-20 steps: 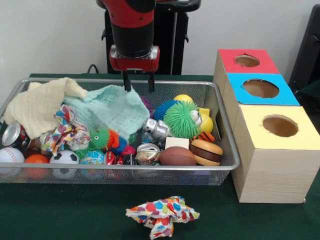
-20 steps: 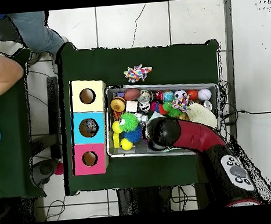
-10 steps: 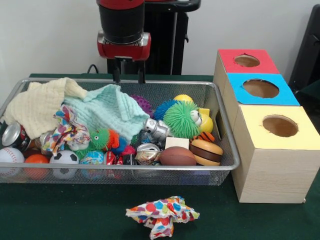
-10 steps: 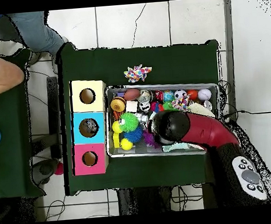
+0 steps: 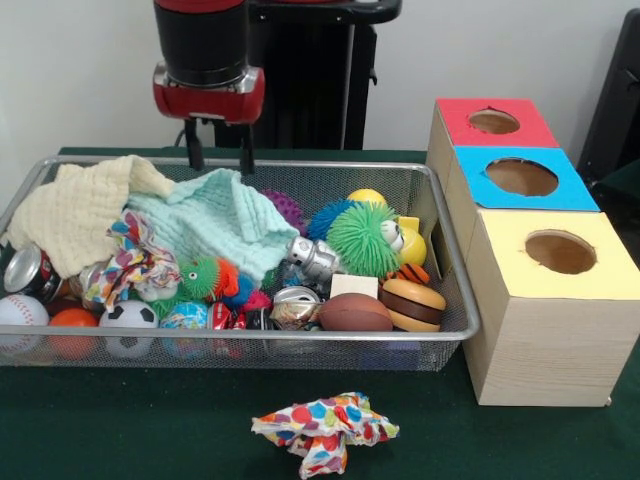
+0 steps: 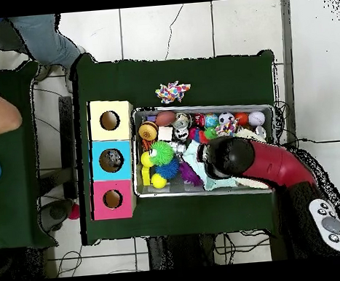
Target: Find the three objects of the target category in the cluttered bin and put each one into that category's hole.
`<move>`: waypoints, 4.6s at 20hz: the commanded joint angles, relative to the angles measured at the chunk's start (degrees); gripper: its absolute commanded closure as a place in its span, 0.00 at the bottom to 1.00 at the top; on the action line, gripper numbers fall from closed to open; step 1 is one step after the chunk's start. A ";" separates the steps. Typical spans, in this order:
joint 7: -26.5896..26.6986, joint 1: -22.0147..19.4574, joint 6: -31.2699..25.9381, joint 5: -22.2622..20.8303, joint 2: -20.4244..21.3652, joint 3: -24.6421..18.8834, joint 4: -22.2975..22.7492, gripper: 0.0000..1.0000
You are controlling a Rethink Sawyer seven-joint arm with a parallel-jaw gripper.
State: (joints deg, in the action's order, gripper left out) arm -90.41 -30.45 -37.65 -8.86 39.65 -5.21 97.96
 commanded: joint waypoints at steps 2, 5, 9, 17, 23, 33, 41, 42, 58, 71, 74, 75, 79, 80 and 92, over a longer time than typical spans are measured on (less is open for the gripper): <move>-7.46 -3.53 9.15 5.23 -6.05 -7.01 -0.06 0.00; -7.92 -4.15 10.28 7.11 -7.17 -8.25 0.45 0.00; -8.28 -4.49 13.01 8.31 -8.31 -9.09 1.60 0.00; -9.88 -3.89 14.82 10.25 -9.06 -8.96 3.75 0.00; -10.43 -3.99 15.73 11.82 -9.72 -9.70 5.10 0.00; -10.34 -4.56 23.52 10.64 -15.06 -9.92 5.27 0.00; -9.72 -5.21 28.96 9.82 -20.09 -10.77 3.84 0.00; -9.95 -5.27 29.63 9.95 -20.65 -11.10 3.77 0.00; -13.00 -5.88 29.20 13.86 -22.00 -13.52 5.35 0.00; -12.89 -8.16 24.29 17.68 -17.29 -16.89 9.63 0.00; -13.06 -8.70 23.93 18.54 -15.47 -17.76 11.45 0.00; -13.05 -8.76 23.71 18.82 -15.05 -17.87 11.72 0.00; -12.95 -9.16 22.96 19.76 -13.18 -18.53 13.18 0.00; -12.86 -9.08 22.49 19.97 -12.47 -18.44 13.55 0.00; -11.11 -8.58 23.28 20.15 -11.21 -17.67 14.03 0.00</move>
State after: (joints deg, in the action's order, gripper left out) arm -90.41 -39.43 -10.32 8.07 28.74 -18.77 111.46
